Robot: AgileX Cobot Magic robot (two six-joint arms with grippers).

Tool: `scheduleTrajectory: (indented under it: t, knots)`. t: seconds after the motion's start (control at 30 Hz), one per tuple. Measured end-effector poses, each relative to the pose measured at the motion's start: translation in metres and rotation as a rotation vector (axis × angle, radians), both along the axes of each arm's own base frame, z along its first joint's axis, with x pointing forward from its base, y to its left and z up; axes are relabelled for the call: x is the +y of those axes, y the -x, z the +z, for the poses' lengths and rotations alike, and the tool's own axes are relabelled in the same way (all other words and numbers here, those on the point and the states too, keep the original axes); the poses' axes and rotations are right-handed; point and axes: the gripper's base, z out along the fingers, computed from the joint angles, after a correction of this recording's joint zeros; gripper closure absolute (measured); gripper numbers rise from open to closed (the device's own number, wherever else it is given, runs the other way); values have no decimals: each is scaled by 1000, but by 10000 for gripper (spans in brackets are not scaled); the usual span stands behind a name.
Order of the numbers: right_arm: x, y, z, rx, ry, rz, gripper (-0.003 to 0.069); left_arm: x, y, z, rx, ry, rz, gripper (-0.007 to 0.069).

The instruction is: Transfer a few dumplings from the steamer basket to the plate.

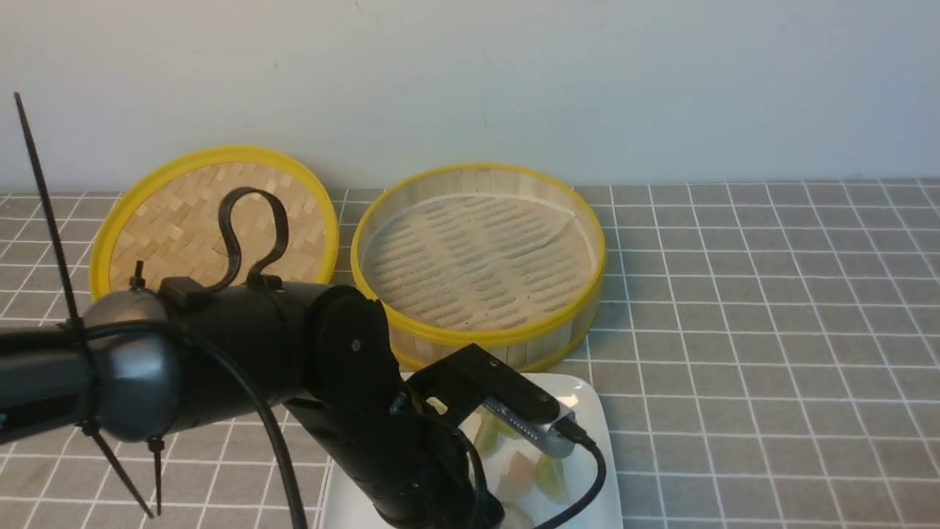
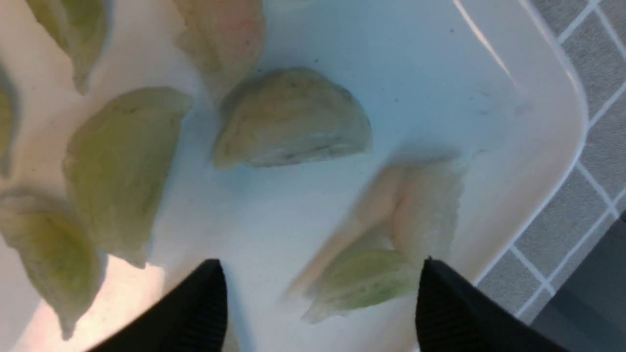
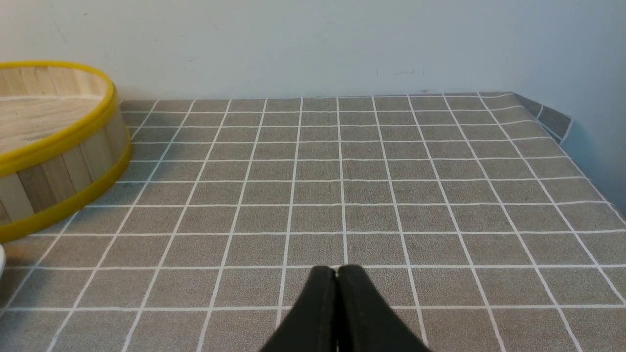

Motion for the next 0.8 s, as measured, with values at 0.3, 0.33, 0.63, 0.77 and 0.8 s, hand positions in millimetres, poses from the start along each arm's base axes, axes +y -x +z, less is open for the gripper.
scheduleTrajectory:
  t: [0.3, 0.33, 0.63, 0.77, 0.8]
  knots:
    - [0, 0, 0, 0, 0, 0, 672, 7, 10, 80, -160, 189, 71, 526]
    - [0, 0, 0, 0, 0, 0, 672, 12, 16, 96, -211, 233, 80, 563]
    - [0, 0, 0, 0, 0, 0, 672, 75, 81, 213, -699, 556, 110, 629]
    - [0, 0, 0, 0, 0, 0, 672, 97, 108, 235, -794, 635, 109, 629]
    - [0, 0, 0, 0, 0, 0, 672, 105, 117, 241, -829, 659, 107, 629]
